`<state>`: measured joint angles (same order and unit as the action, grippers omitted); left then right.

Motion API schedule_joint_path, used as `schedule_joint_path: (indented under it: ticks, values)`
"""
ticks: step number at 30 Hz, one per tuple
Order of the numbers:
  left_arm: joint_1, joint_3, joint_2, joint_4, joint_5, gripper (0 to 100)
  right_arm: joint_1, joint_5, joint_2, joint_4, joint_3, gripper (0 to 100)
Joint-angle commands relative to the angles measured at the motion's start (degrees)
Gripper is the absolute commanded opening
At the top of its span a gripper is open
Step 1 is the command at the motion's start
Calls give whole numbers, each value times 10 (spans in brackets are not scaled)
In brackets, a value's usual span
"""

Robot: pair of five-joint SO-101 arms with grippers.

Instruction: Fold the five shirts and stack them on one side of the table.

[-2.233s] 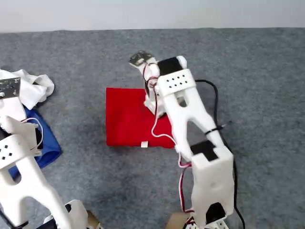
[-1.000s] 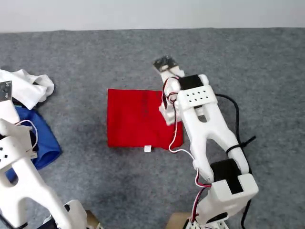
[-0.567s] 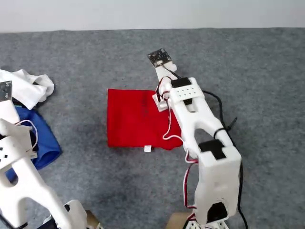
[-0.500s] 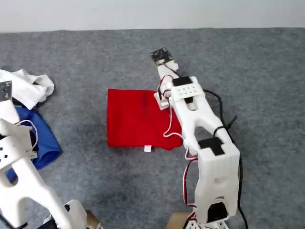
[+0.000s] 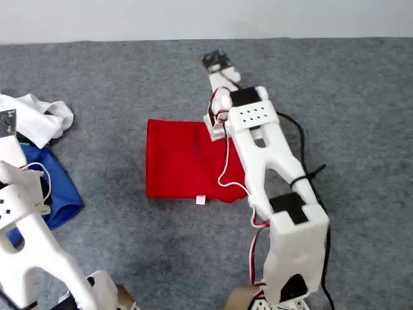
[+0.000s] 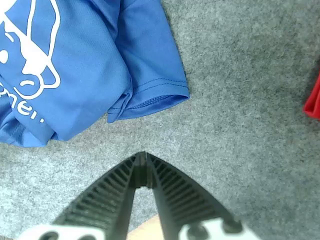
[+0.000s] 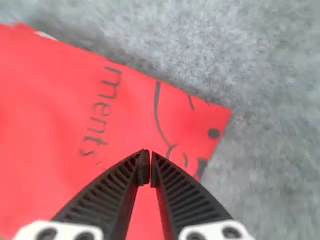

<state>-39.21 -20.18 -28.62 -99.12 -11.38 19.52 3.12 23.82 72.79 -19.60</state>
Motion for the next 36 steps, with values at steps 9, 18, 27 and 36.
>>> schedule_joint_path:
  ticks: [9, 18, 27, 36]
  values:
    - [-1, 2, -11, -12, -1, 6, 9, -206, -62, 182, -29, 286]
    - [0, -11, -11, -12, 0, 6, 10, -207, 2, 207, -17, 285]
    - [0, -40, -14, -4, -1, 6, 33, -208, 87, 203, -18, 285]
    - [0, -40, -15, -4, -1, 6, 77, -229, 147, 181, -20, 284]
